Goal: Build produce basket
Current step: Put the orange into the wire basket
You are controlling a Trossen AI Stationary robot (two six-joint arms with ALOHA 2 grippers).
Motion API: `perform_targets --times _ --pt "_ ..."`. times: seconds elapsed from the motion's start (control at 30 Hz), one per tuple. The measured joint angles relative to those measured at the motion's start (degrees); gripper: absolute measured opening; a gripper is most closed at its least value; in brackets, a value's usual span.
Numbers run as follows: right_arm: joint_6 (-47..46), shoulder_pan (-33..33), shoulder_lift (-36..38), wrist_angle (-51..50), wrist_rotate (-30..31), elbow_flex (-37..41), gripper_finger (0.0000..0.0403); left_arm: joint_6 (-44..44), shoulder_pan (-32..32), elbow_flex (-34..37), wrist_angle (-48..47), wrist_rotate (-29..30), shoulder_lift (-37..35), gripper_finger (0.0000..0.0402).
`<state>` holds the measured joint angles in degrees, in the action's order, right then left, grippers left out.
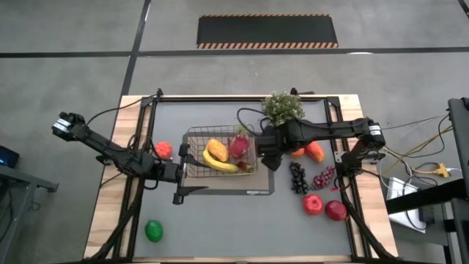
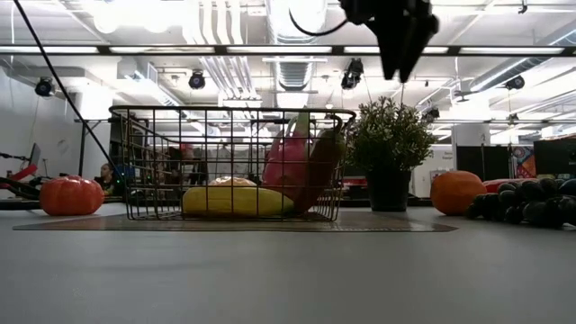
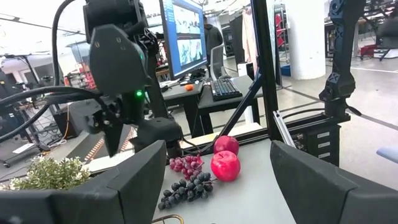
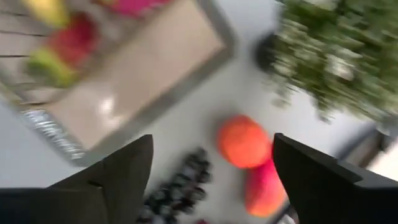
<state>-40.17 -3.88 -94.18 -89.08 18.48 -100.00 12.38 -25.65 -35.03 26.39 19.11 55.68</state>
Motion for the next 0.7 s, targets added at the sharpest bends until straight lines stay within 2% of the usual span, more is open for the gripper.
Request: perform_targets --times 0.17,0.4,0.7 --pt "-3.5 0.0 1.9 -0.2 3.6 3.4 0.0352 0.0 0.0 0.0 0.0 0.0 -0.1 0.0270" --pt "-9.9 0.3 7.0 0.1 4.4 12.9 0.0357 0.0 0.0 0.0 0.0 0.0 -0.2 0.0270" --pt "-21.0 0.3 14.4 11.7 8.6 30.5 0.0357 0.0 0.0 0.1 0.0 0.0 -0.2 0.0270"
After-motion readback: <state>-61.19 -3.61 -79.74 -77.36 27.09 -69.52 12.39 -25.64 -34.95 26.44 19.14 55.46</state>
